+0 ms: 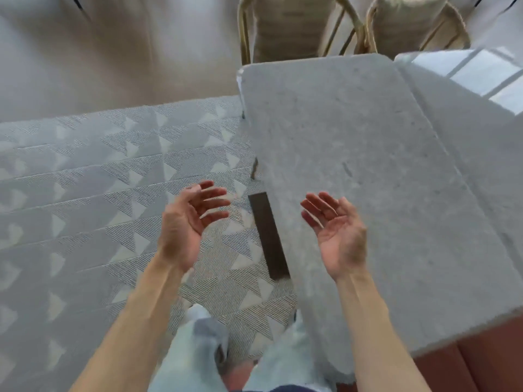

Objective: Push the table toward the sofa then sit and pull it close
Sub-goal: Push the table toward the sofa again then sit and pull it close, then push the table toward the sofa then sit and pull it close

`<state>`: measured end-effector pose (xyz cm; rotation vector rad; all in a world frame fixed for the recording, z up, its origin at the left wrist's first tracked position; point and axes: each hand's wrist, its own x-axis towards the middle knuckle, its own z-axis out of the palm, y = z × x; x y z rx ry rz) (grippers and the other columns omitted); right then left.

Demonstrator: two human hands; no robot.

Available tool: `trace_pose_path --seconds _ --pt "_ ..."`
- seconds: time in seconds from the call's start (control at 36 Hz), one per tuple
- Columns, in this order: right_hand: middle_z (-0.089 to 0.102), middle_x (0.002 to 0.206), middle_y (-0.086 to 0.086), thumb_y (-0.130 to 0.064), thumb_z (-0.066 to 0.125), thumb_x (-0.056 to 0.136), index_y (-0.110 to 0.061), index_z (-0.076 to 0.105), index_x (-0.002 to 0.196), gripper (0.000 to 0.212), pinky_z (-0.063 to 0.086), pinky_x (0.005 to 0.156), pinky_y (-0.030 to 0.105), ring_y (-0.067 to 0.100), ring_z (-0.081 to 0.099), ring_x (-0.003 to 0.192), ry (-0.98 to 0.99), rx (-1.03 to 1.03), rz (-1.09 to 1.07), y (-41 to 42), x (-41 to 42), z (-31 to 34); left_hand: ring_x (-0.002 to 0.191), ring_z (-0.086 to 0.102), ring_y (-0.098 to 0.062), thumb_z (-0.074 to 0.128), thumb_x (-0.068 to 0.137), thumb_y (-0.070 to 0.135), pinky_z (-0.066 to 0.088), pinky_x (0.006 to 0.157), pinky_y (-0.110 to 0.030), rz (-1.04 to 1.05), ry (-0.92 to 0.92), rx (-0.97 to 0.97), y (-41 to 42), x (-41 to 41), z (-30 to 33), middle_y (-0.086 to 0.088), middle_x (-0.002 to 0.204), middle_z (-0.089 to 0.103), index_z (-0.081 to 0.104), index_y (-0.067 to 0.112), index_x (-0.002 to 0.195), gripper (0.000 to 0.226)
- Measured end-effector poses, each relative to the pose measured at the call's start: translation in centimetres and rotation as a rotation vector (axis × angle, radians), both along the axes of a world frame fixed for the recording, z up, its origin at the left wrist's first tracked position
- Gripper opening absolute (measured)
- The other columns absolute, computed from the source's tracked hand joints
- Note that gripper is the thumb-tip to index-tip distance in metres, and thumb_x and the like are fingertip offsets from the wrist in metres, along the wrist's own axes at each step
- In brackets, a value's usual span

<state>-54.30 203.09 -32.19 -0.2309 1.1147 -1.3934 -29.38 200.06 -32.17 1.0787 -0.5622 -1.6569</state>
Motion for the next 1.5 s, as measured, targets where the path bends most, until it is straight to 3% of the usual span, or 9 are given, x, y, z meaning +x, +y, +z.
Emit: trace_pose_path --seconds 0.11,0.22,0.39,0.64,0.81,0.94,1.06,1.28,1.5 --pt "0.074 0.109 0.014 -0.03 0.038 0.102 -0.007 0.067 0.106 0.037 0.047 0.099 0.043 0.029 0.069 0.104 0.056 -0.06 0.082 -2.7 7.5 4.4 0.09 0.068 -0.023 0.037 0.1 0.02 0.057 0.075 -0.032 0.036 -0.096 -0.086 -3.5 8.0 5.1 -0.011 0.1 0.071 0.062 0.008 0.108 0.029" --pt "0.075 0.106 0.014 -0.027 0.036 0.102 -0.006 0.067 0.104 0.037 0.05 0.098 0.042 0.028 0.07 0.104 0.149 -0.15 0.083 -5.9 9.4 9.1 0.09 0.067 -0.026 0.041 0.096 0.021 0.056 0.077 -0.034 0.024 -0.186 -0.192 -6.6 12.5 9.6 -0.012 0.099 0.071 0.064 0.008 0.106 0.028" --pt "0.076 0.104 0.012 -0.028 0.037 0.099 -0.009 0.067 0.101 0.036 0.046 0.1 0.045 0.026 0.07 0.101 0.212 -0.238 0.024 -10.3 10.6 14.2 0.087 0.068 -0.029 0.045 0.091 0.021 0.058 0.074 -0.034 -0.01 -0.279 -0.329 -10.8 15.6 13.7 -0.017 0.098 0.07 0.065 0.005 0.103 0.029" --pt "0.074 0.109 0.016 -0.026 0.037 0.102 -0.008 0.069 0.106 0.036 0.054 0.089 0.039 0.031 0.071 0.103 0.364 -0.387 0.057 -22.0 14.5 18.0 0.088 0.069 -0.029 0.051 0.09 0.02 0.059 0.074 -0.031 0.033 -0.316 -0.439 -21.5 18.9 15.9 -0.016 0.097 0.072 0.072 0.009 0.096 0.024" --pt "0.075 0.101 0.016 -0.017 0.037 0.101 -0.007 0.07 0.101 0.034 0.051 0.086 0.038 0.028 0.07 0.094 0.326 -0.544 0.117 -37.0 17.7 18.9 0.088 0.069 -0.026 0.059 0.082 0.029 0.058 0.075 -0.029 0.142 -0.369 -0.528 -33.0 21.3 17.5 -0.017 0.098 0.072 0.073 0.012 0.094 0.025" --pt "0.071 0.094 0.016 -0.013 0.038 0.101 0.004 0.065 0.106 0.032 0.05 0.081 0.037 0.025 0.068 0.084 0.333 -0.57 0.164 -48.9 18.1 21.5 0.087 0.067 -0.028 0.052 0.086 0.019 0.057 0.074 -0.03 0.23 -0.397 -0.513 -42.8 23.4 19.9 -0.013 0.095 0.072 0.069 0.008 0.096 0.022" --pt "0.072 0.092 0.012 -0.015 0.039 0.101 0.001 0.066 0.105 0.032 0.051 0.081 0.036 0.023 0.068 0.084 0.42 -0.612 0.168 -56.8 16.8 24.5 0.085 0.068 -0.027 0.05 0.086 0.016 0.057 0.073 -0.029 0.255 -0.358 -0.557 -50.7 23.7 22.5 -0.01 0.091 0.073 0.067 0.007 0.095 0.021" --pt "0.073 0.09 0.008 -0.024 0.045 0.094 -0.006 0.069 0.101 0.031 0.05 0.082 0.04 0.023 0.067 0.085 0.579 -0.639 0.158 -71.1 16.3 26.0 0.084 0.067 -0.024 0.049 0.085 0.015 0.054 0.075 -0.032 0.198 -0.292 -0.577 -67.8 20.9 22.2 -0.013 0.093 0.07 0.065 0.005 0.096 0.022" --pt "0.073 0.087 0.01 -0.023 0.047 0.093 -0.008 0.07 0.099 0.029 0.052 0.078 0.04 0.026 0.068 0.082 0.689 -0.578 -0.053 -86.9 15.9 24.1 0.08 0.067 -0.028 0.052 0.085 0.017 0.054 0.073 -0.036 0.003 -0.235 -0.576 -89.8 17.4 20.5 -0.011 0.085 0.072 0.069 0.006 0.09 0.021"
